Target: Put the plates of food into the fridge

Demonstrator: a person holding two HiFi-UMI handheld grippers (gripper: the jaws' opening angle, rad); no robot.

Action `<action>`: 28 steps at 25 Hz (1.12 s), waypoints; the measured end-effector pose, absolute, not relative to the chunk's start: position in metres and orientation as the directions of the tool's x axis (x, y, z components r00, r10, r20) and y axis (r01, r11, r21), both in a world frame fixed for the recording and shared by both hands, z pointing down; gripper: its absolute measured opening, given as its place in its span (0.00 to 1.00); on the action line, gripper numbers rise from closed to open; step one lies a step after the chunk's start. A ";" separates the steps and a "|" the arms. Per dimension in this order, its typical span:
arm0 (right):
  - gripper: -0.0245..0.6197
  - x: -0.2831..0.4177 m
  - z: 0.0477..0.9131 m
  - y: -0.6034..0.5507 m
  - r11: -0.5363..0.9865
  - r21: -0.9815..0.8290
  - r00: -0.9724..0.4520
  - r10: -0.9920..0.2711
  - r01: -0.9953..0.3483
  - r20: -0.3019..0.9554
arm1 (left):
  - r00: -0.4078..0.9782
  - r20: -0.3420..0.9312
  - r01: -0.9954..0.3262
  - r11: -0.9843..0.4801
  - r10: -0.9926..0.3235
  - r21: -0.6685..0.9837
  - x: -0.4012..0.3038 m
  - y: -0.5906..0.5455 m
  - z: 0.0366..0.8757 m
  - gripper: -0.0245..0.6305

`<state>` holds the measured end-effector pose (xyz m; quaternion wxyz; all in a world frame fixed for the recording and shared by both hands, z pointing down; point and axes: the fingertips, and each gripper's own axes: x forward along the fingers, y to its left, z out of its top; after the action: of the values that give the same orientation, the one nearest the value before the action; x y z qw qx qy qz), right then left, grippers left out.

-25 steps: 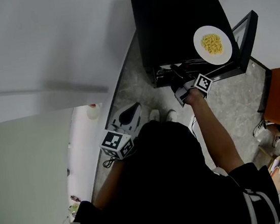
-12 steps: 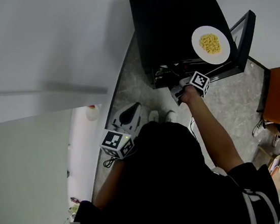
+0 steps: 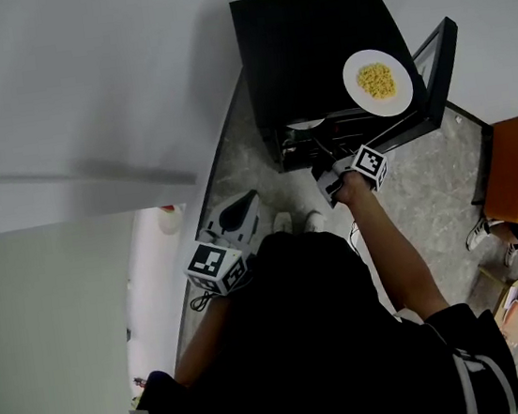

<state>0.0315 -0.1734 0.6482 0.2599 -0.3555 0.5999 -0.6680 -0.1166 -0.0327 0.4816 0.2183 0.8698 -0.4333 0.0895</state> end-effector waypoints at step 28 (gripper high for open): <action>0.19 0.086 0.560 -0.123 0.007 -1.000 -0.500 -0.866 0.007 -0.010 | 0.708 0.295 -0.706 -0.631 -0.642 0.322 -0.092 -0.040 0.482 0.07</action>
<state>0.0860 -0.1225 0.5597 0.3571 -0.3502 0.6133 -0.6113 -0.0922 -0.0396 0.4824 0.2106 0.8998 -0.3743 0.0763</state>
